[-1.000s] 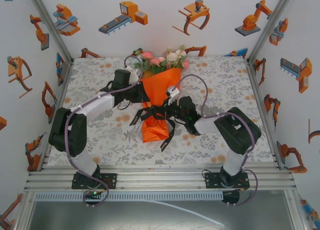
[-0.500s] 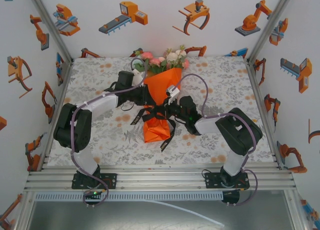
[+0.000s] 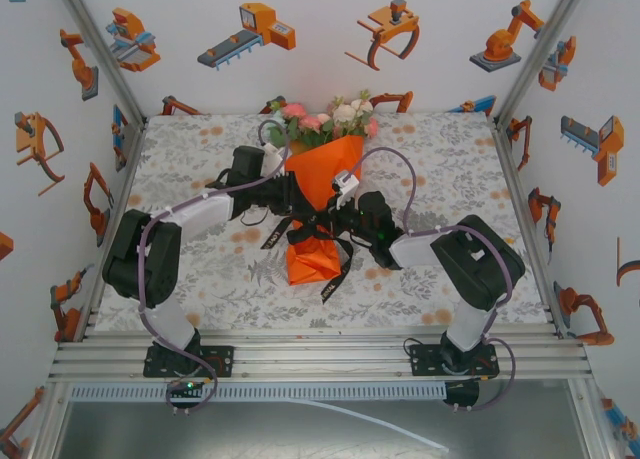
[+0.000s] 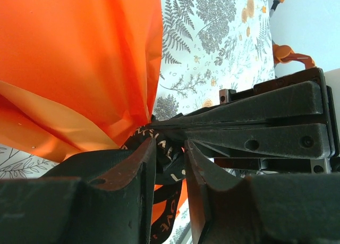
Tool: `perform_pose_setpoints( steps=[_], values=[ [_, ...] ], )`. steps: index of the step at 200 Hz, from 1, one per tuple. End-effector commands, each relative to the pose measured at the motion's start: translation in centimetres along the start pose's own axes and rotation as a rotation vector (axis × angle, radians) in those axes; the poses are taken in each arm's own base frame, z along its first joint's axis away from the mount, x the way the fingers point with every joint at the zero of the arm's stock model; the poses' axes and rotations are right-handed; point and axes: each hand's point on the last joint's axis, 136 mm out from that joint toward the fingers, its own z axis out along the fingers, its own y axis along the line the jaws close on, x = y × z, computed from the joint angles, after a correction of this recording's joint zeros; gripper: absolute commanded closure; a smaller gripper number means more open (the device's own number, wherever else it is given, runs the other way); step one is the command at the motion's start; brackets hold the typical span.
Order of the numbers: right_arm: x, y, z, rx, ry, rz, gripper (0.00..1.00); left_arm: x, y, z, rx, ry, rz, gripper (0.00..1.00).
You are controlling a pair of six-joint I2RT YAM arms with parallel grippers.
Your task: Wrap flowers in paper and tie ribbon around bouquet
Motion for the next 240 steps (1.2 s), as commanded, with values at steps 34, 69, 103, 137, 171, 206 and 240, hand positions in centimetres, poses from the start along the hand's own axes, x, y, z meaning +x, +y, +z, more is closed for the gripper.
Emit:
perform_pose_setpoints(
  steps=[34, 69, 103, 137, 171, 206, 240],
  values=[
    [-3.3, 1.4, 0.0, -0.041, -0.077, -0.043, 1.00, 0.2, 0.3, 1.5, 0.035, 0.024, -0.036, 0.71],
    [-3.3, 1.6, -0.1, -0.047, -0.078, -0.046, 1.00, 0.2, 0.6, 1.2, 0.020, 0.016, -0.040, 0.90],
    [-2.7, 1.4, -0.5, -0.035, -0.068, -0.040, 0.82, -0.9, 0.3, 0.1, 0.010, -0.031, -0.034, 1.00],
    [-2.1, 1.4, -1.3, -0.027, -0.057, -0.058, 0.70, -1.9, 0.4, -1.2, -0.016, -0.084, -0.020, 1.00],
    [-0.8, 1.7, -1.9, -0.043, -0.028, -0.051, 0.97, -2.3, 0.6, -1.5, -0.024, -0.105, -0.023, 1.00],
    [-0.4, 2.0, -1.9, -0.062, -0.019, -0.052, 0.91, -2.3, 0.4, -1.4, -0.009, -0.097, -0.021, 1.00],
    [-4.0, -1.1, -1.9, 0.052, -0.092, 0.197, 0.70, -1.9, 0.3, -1.3, -0.001, -0.086, -0.010, 1.00]
  ],
)
